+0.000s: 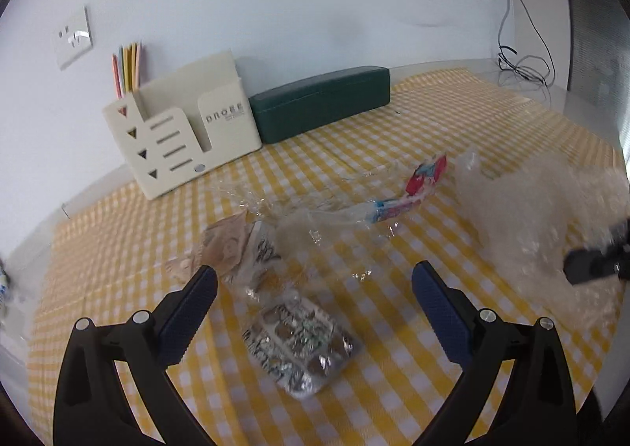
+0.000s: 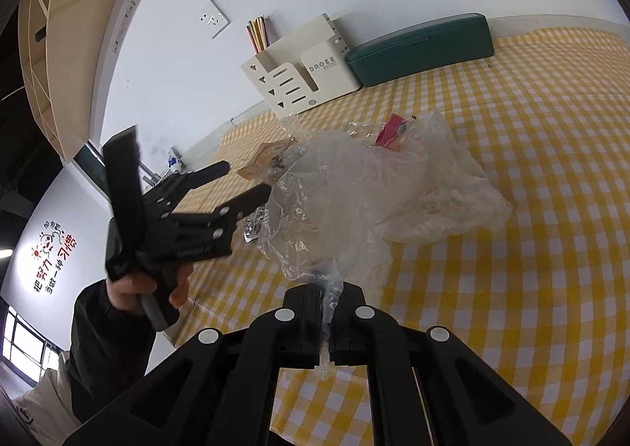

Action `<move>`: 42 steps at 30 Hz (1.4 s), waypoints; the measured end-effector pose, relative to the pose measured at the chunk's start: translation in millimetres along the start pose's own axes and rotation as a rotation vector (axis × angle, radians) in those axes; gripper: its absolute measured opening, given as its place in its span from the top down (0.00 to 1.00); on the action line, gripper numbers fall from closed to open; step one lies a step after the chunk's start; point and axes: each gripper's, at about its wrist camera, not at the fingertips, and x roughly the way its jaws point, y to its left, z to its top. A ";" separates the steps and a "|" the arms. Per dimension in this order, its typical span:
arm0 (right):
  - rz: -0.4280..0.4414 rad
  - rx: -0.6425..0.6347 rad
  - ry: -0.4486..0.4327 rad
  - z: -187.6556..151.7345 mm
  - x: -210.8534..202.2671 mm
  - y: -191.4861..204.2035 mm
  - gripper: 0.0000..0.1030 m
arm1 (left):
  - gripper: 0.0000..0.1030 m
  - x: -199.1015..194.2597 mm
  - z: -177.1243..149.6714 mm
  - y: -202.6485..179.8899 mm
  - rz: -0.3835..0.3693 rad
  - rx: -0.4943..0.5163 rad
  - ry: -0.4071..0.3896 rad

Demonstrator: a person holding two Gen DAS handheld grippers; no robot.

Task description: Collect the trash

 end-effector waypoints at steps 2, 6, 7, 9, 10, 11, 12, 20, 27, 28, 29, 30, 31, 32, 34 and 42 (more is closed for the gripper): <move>0.007 0.000 -0.007 -0.6 -5.4 -0.6 0.93 | 0.04 8.8 3.1 0.8 0.001 0.001 0.014; 0.004 -0.002 -0.043 -2.9 -27.4 -5.1 0.93 | 0.04 9.9 2.5 8.5 -0.008 -0.045 0.005; -0.002 -0.002 -0.052 -2.9 -32.5 -6.9 0.93 | 0.04 7.5 2.8 9.6 -0.033 -0.053 -0.002; -0.020 0.001 -0.072 -1.1 -44.1 -13.7 0.93 | 0.04 10.0 4.2 9.1 -0.021 -0.043 0.014; -0.024 0.005 -0.080 0.3 -47.9 -17.1 0.93 | 0.04 13.1 4.1 9.2 -0.026 -0.037 0.027; -0.030 0.013 -0.087 2.1 -51.6 -21.6 0.93 | 0.04 16.6 3.7 9.6 -0.025 -0.037 0.037; -0.033 0.018 -0.094 3.5 -54.3 -25.1 0.93 | 0.04 20.5 3.2 11.0 -0.017 -0.042 0.047; -0.021 0.025 -0.106 5.5 -59.2 -34.5 0.93 | 0.68 54.0 -3.2 31.3 -0.073 -0.168 0.135; -0.020 0.042 -0.119 3.4 -62.0 -42.6 0.93 | 0.85 44.9 -6.5 36.5 -0.079 -0.190 0.111; -0.019 0.044 -0.119 2.7 -62.2 -43.3 0.93 | 0.86 39.7 -6.8 36.3 -0.085 -0.191 0.099; -0.018 0.045 -0.119 2.5 -62.2 -44.3 0.93 | 0.86 34.7 -7.2 35.5 -0.091 -0.190 0.089; -0.017 0.044 -0.118 2.2 -61.8 -43.8 0.93 | 0.87 29.3 -7.4 34.5 -0.097 -0.186 0.078; -0.016 0.044 -0.118 1.6 -61.8 -43.4 0.93 | 0.89 22.1 -7.8 33.7 -0.101 -0.187 0.065; -0.015 0.045 -0.118 1.4 -61.8 -42.8 0.93 | 0.90 17.0 -8.4 33.5 -0.104 -0.191 0.058; -0.011 0.043 -0.117 1.0 -62.3 -40.0 0.93 | 0.90 4.1 -9.0 34.7 -0.108 -0.211 0.038; 0.028 -0.006 -0.148 -4.9 -78.5 -11.3 0.93 | 0.91 -60.4 -21.1 37.4 -0.098 -0.286 -0.053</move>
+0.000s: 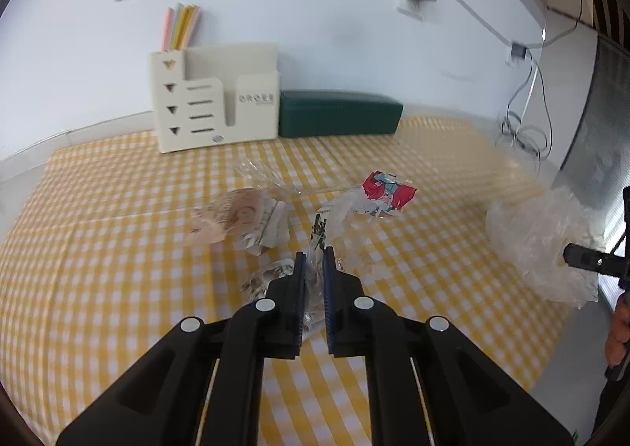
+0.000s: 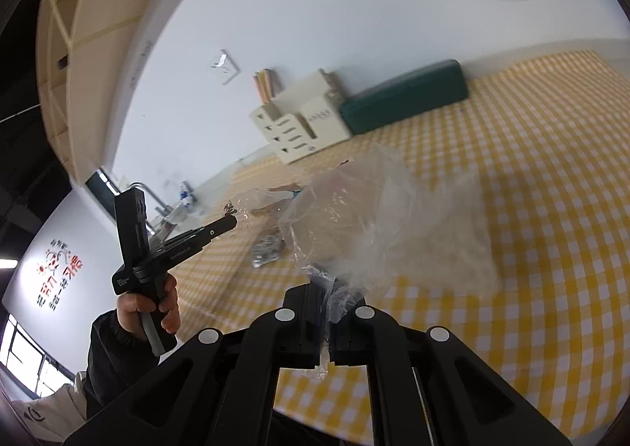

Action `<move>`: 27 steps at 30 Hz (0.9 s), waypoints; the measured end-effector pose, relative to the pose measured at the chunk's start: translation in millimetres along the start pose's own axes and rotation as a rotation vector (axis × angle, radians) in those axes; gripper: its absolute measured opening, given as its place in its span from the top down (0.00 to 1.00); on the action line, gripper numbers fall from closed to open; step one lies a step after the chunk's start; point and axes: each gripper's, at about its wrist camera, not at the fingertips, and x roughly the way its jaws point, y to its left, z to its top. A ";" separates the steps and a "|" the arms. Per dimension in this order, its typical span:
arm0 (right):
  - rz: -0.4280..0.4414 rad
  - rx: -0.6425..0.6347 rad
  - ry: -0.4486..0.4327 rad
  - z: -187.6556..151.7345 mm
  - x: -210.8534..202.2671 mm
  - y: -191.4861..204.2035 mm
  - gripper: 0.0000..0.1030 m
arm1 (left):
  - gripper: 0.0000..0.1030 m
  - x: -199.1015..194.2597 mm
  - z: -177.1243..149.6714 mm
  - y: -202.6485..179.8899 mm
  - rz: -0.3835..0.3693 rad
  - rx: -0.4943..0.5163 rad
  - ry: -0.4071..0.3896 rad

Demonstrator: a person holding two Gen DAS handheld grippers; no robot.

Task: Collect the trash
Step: 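Grasp the clear plastic wrap with the left tool, then carry the clear bag and wrap down over the wastebasket with both tools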

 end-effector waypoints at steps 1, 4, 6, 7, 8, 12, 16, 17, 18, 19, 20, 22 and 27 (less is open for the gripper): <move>0.006 -0.011 -0.005 -1.4 -4.6 5.6 0.93 | 0.91 -11.0 -3.0 -0.3 0.000 -0.012 -0.013; 0.020 -0.036 -0.021 -5.1 -15.6 18.6 0.93 | 0.91 -43.5 -13.9 -3.2 -0.012 -0.030 -0.046; 0.027 -0.056 -0.032 -9.4 -25.2 29.5 0.93 | 0.91 -66.3 -22.0 -7.7 -0.001 -0.026 -0.073; 0.031 -0.066 -0.040 -12.6 -30.8 36.1 0.93 | 0.91 -74.2 -24.9 -8.8 -0.005 -0.027 -0.080; 0.034 -0.071 -0.043 -15.4 -34.9 40.5 0.93 | 0.91 -83.9 -28.0 -10.4 -0.010 -0.029 -0.089; 0.053 -0.098 -0.057 -30.0 -53.3 63.8 0.93 | 0.91 -124.6 -46.1 -12.8 -0.011 -0.051 -0.137; 0.072 -0.116 -0.054 -52.8 -67.6 85.1 0.93 | 0.91 -160.1 -74.4 -14.1 -0.031 -0.079 -0.158; 0.076 -0.120 -0.050 -60.6 -70.0 90.9 0.93 | 0.91 -166.7 -81.5 -14.6 -0.035 -0.084 -0.161; 0.081 -0.123 -0.045 -68.0 -71.7 95.8 0.93 | 0.91 -175.4 -92.1 -14.9 -0.044 -0.091 -0.162; 0.089 -0.124 -0.037 -77.9 -73.6 101.4 0.93 | 0.91 -181.8 -101.1 -15.6 -0.050 -0.096 -0.160; 0.093 -0.124 -0.032 -84.3 -74.6 105.1 0.93 | 0.91 -185.9 -108.0 -16.3 -0.051 -0.099 -0.158; 0.105 -0.120 -0.012 -102.4 -75.7 113.8 0.93 | 0.91 -196.2 -125.7 -18.5 -0.058 -0.100 -0.150; 0.123 -0.113 0.037 -140.9 -75.1 128.7 0.93 | 0.91 -216.1 -172.6 -23.4 -0.062 -0.117 -0.125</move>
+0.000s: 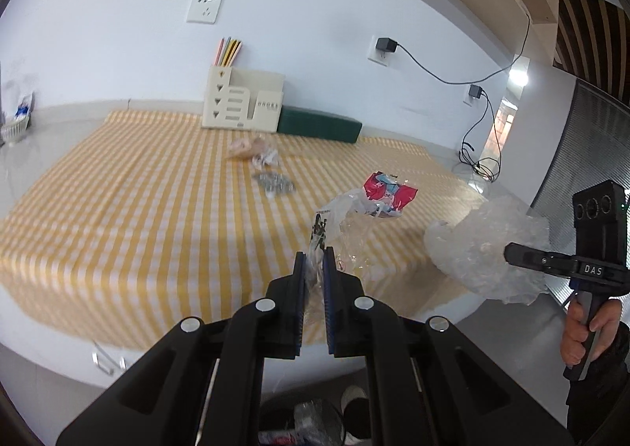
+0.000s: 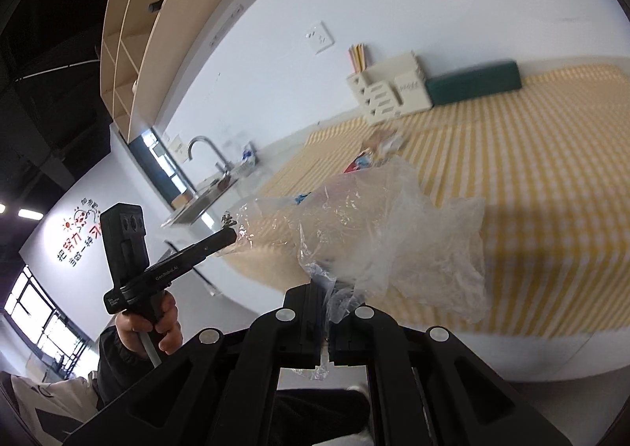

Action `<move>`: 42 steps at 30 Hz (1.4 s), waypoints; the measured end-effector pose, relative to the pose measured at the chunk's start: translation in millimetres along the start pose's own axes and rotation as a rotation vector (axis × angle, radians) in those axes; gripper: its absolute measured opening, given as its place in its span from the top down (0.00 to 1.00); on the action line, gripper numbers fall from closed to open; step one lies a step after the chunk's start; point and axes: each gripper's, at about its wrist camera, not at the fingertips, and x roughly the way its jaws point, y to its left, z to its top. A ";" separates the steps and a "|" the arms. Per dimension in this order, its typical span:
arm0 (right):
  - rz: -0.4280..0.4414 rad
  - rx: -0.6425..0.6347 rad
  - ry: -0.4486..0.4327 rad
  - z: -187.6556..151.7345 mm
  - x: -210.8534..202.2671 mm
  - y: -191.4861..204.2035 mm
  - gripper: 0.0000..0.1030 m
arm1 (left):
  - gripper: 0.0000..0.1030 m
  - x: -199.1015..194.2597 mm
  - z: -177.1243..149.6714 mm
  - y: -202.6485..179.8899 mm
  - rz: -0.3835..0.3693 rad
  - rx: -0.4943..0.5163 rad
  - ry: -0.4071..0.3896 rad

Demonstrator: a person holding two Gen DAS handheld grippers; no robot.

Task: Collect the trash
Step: 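Carry the clear bag and wrap down over the wastebasket with both tools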

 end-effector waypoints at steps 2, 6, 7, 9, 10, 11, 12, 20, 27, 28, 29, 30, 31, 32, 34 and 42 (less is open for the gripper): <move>0.009 0.004 0.029 -15.9 4.1 6.4 0.93 | 0.91 -3.5 -17.5 -0.9 0.001 -0.004 0.016; 0.037 -0.015 0.077 -46.1 11.3 18.4 0.93 | 0.91 -8.2 -60.5 -3.6 -0.011 -0.017 0.066; 0.043 -0.015 0.096 -55.7 14.7 20.9 0.93 | 0.91 -7.6 -70.4 -3.8 -0.005 -0.022 0.079; 0.043 -0.008 0.123 -70.8 21.1 21.4 0.93 | 0.91 -6.5 -88.6 -3.5 -0.007 -0.040 0.107; 0.045 0.003 0.138 -80.0 24.2 20.9 0.93 | 0.91 -6.8 -96.8 -3.3 -0.006 -0.049 0.117; 0.045 0.010 0.150 -87.0 26.6 20.8 0.93 | 0.91 -7.0 -105.8 -3.5 -0.003 -0.054 0.127; 0.041 0.018 0.162 -94.3 30.3 20.1 0.93 | 0.91 -6.6 -113.3 -4.3 0.001 -0.055 0.137; 0.023 0.119 0.264 -151.4 71.7 -8.2 0.93 | 0.91 7.1 -176.7 -5.6 0.077 -0.076 0.234; -0.025 0.256 0.386 -203.1 128.7 -62.4 0.93 | 0.91 60.7 -231.4 5.0 0.146 -0.121 0.392; -0.034 0.274 0.408 -211.4 138.6 -72.0 0.93 | 0.91 72.7 -242.7 7.9 0.153 -0.137 0.426; -0.042 0.288 0.425 -217.2 146.5 -78.8 0.93 | 0.91 83.5 -252.3 10.4 0.163 -0.152 0.456; -0.048 0.303 0.445 -223.7 156.3 -87.2 0.93 | 0.91 93.2 -262.4 12.7 0.174 -0.162 0.482; -0.055 0.325 0.469 -233.4 168.2 -98.6 0.93 | 0.91 105.9 -274.1 15.7 0.188 -0.175 0.514; -0.057 0.340 0.485 -240.4 176.0 -106.0 0.93 | 0.91 116.8 -283.8 18.0 0.205 -0.185 0.542; -0.070 0.388 0.532 -260.1 197.4 -126.4 0.93 | 0.91 141.0 -305.5 23.7 0.230 -0.206 0.603; -0.099 0.521 0.615 -315.7 257.8 -175.9 0.93 | 0.91 216.6 -372.2 49.4 0.346 -0.259 0.776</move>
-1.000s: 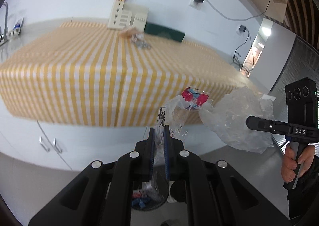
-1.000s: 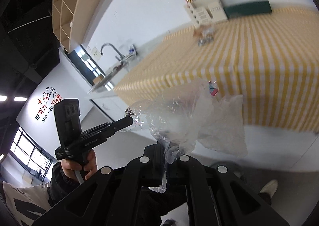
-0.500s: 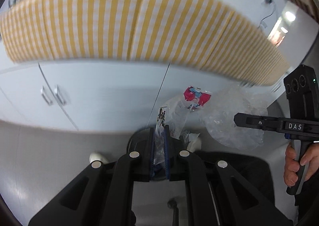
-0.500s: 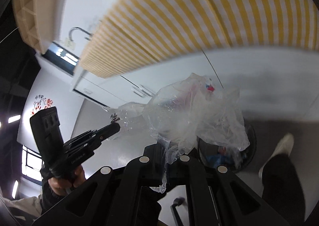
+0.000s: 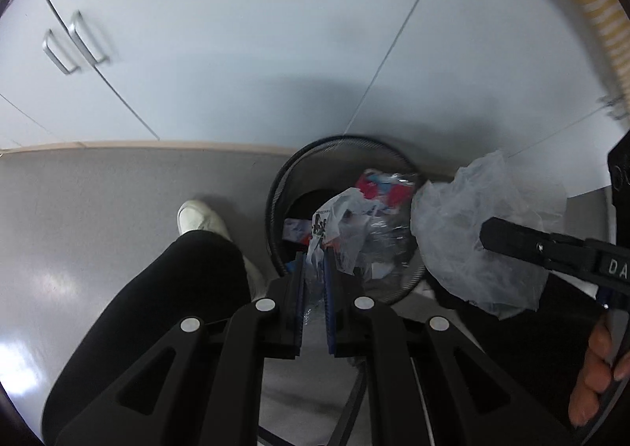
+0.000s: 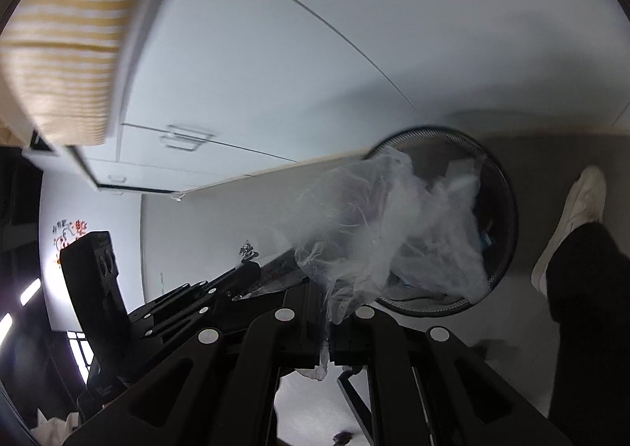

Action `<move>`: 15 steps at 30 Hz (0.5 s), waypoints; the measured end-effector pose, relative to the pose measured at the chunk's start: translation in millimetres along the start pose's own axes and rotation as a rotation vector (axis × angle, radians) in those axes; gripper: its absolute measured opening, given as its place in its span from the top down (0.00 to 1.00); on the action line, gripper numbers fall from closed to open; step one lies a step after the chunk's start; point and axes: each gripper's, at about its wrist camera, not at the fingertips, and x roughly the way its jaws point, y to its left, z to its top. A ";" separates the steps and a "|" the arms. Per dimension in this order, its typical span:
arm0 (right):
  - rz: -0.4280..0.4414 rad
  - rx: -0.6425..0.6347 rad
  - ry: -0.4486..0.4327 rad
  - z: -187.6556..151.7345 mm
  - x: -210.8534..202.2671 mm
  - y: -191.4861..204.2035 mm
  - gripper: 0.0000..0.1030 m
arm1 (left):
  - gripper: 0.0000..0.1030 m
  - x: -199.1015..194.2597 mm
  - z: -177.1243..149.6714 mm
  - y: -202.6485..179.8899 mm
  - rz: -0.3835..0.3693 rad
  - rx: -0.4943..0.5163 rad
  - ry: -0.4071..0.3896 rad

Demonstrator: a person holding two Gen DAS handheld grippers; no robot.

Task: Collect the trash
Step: 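Carry the clear bag and wrap down over the wastebasket with both tools, then open both tools to drop the plastic into the wastebasket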

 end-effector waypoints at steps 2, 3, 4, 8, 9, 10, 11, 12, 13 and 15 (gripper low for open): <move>0.014 0.052 0.021 4.3 16.6 -13.3 0.93 | 0.91 16.4 1.3 1.8 0.024 -0.006 0.023; 0.020 0.077 0.030 6.2 24.3 -20.9 0.93 | 0.91 23.8 2.9 2.4 0.033 -0.007 0.035; 0.027 0.096 0.038 6.2 29.2 -29.5 0.92 | 0.91 30.4 4.3 2.5 0.043 -0.007 0.045; 0.005 0.118 0.068 13.6 56.1 -42.7 0.90 | 0.91 56.0 8.0 1.2 0.063 -0.004 0.079; -0.015 0.121 0.080 13.8 61.1 -48.8 0.89 | 0.91 64.1 8.8 0.4 0.071 0.000 0.091; -0.036 0.128 0.095 14.4 67.7 -53.9 0.88 | 0.91 69.7 9.3 -1.3 0.073 0.000 0.100; -0.043 0.133 0.105 13.6 69.8 -59.2 0.88 | 0.91 77.1 9.7 -2.2 0.077 0.001 0.115; -0.059 0.140 0.117 13.1 73.5 -64.0 0.87 | 0.91 81.5 10.1 -0.1 0.079 0.001 0.124; -0.077 0.147 0.129 13.0 77.4 -68.0 0.85 | 0.91 87.2 10.5 -1.4 0.079 0.005 0.138; -0.100 0.157 0.138 14.0 83.0 -75.4 0.78 | 0.90 96.9 11.6 -2.1 0.082 0.014 0.159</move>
